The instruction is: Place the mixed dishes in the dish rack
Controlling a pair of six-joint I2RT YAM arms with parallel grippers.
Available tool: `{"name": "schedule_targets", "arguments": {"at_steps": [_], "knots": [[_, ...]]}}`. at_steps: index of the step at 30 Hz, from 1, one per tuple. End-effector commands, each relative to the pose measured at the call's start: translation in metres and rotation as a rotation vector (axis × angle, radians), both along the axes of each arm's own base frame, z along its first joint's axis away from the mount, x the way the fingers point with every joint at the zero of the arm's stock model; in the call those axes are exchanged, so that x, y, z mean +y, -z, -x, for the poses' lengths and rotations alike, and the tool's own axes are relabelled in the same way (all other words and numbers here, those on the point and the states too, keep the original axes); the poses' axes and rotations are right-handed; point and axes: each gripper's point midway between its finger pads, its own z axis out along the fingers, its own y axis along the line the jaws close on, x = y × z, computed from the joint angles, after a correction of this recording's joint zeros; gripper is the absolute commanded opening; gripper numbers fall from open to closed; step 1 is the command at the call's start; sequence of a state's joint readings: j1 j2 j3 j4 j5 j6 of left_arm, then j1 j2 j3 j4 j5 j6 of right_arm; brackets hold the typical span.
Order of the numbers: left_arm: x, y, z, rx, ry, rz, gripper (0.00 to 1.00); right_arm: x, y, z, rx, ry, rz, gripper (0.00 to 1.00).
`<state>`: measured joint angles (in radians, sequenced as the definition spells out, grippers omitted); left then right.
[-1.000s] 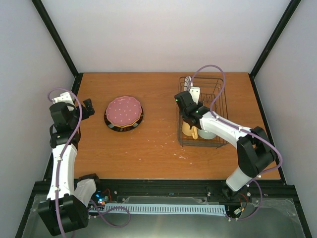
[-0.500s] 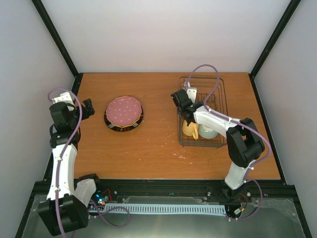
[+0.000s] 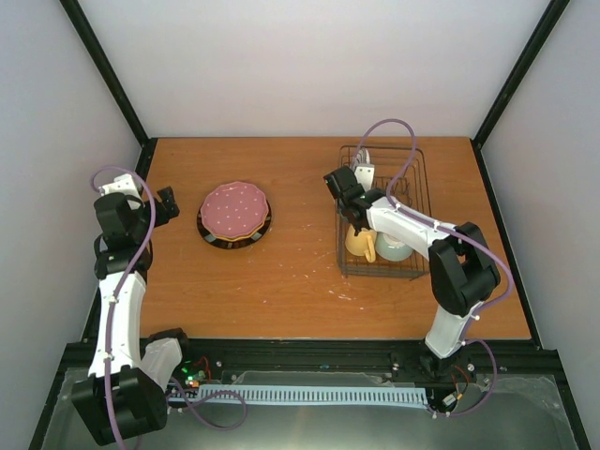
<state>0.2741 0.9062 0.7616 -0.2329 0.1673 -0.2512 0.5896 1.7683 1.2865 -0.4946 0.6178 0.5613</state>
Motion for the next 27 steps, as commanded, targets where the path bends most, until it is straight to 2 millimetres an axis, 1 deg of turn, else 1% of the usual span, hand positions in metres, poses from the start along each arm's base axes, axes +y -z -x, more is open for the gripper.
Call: {"name": "schedule_targets", "arguments": {"at_steps": [1,3,5,8,12,13,14,17,18,21,22,23,24,27], "knots": [[0.001,-0.008,-0.003,-0.019,-0.001,-0.003,1.00,-0.005,-0.019,-0.003,-0.053,0.028,-0.009,0.57],[0.001,-0.006,-0.003,-0.010,-0.001,0.008,1.00,-0.006,-0.027,-0.003,-0.069,0.031,-0.015,0.58],[0.000,-0.001,-0.005,0.008,0.003,0.029,1.00,-0.009,-0.040,-0.002,-0.099,0.038,-0.026,0.60],[-0.004,0.014,-0.012,0.068,0.020,0.086,1.00,-0.013,-0.071,0.002,-0.167,0.042,-0.050,0.62],[-0.014,0.050,-0.023,0.210,0.065,0.195,1.00,-0.023,-0.125,0.010,-0.277,0.032,-0.075,0.70],[-0.017,0.059,-0.025,0.248,0.075,0.225,0.99,-0.028,-0.143,0.014,-0.311,0.037,-0.085,0.71],[-0.020,0.070,-0.027,0.287,0.092,0.253,0.99,-0.032,-0.156,0.018,-0.335,0.037,-0.092,0.72],[-0.032,0.096,-0.034,0.383,0.157,0.331,0.92,-0.042,-0.185,0.030,-0.390,0.024,-0.123,0.73],[-0.034,0.103,-0.036,0.407,0.169,0.347,0.86,-0.043,-0.191,0.034,-0.401,0.013,-0.136,0.72],[-0.036,0.120,-0.044,0.462,0.189,0.375,0.59,-0.045,-0.200,0.046,-0.407,-0.021,-0.167,0.70],[-0.037,0.124,-0.047,0.476,0.199,0.383,0.53,-0.045,-0.200,0.049,-0.404,-0.027,-0.175,0.70],[-0.038,0.130,-0.049,0.495,0.209,0.392,0.51,-0.046,-0.200,0.053,-0.401,-0.032,-0.183,0.70],[-0.039,0.134,-0.051,0.507,0.217,0.401,0.50,-0.046,-0.199,0.055,-0.399,-0.037,-0.193,0.70],[-0.042,0.143,-0.057,0.533,0.242,0.423,0.51,-0.047,-0.194,0.062,-0.388,-0.051,-0.209,0.70]]}}
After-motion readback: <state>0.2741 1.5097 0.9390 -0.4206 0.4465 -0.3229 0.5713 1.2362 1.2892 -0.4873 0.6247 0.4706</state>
